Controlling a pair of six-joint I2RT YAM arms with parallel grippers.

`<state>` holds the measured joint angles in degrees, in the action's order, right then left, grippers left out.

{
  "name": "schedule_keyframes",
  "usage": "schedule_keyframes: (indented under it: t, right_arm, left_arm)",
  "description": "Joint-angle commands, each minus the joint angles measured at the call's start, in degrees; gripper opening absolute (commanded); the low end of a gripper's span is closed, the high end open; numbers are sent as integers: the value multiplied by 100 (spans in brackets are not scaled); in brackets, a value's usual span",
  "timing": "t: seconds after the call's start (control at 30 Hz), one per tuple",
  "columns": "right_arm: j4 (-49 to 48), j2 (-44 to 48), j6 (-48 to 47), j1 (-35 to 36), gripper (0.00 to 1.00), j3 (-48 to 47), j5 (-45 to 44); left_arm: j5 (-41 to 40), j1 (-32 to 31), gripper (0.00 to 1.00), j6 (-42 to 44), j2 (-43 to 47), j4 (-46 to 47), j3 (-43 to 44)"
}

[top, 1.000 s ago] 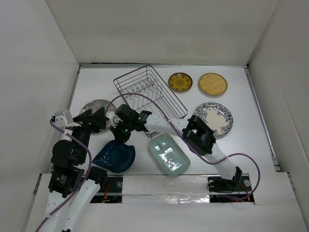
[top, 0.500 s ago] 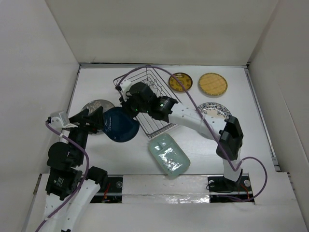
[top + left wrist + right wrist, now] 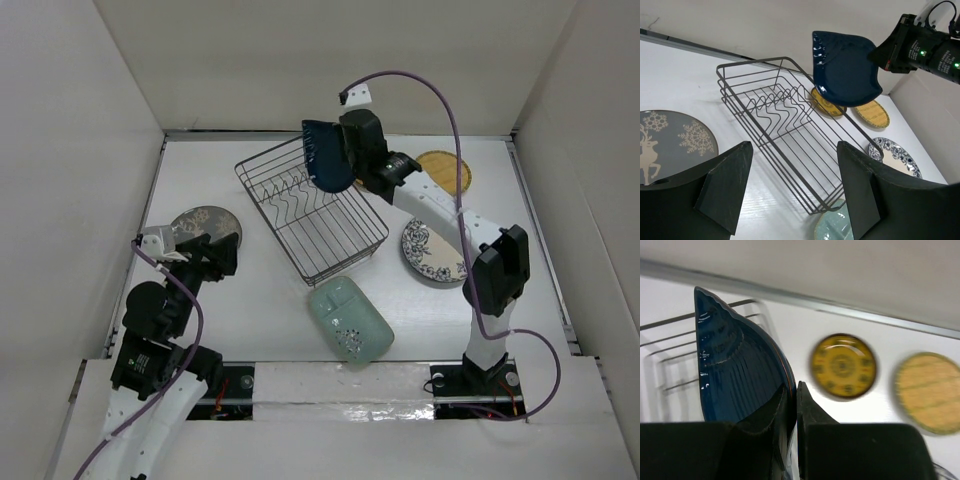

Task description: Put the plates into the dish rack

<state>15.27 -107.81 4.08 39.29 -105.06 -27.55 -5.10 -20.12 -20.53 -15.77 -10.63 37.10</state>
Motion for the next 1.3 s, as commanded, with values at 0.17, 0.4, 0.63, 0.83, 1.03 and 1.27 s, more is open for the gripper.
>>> schedule_keyframes:
  t: [0.17,0.4,0.63,0.83,1.03,1.27]
  right_arm:
    - [-1683,-433,-1407,35,0,-867,-1806]
    - [-2484,-1005,-2358,272,0,-1043,-2272]
    - [-2537,-1506,-2570,325,0,-1447,-2325]
    - [-2914,-1752,-2947,439,0,-1395,-2535]
    - [-3486,-1665,-3352,492,0,-1237,-2668]
    - [-3478,-1761,-3327,554,0,-992,-2615]
  left_arm:
    - [299,17,65,155,-5,290,25]
    - [299,17,65,190,-40,272,25]
    - [300,17,65,199,-110,272,25]
    - [273,17,65,217,-93,272,43]
    - [264,17,65,225,-93,246,34]
    - [264,17,65,217,-40,246,34]
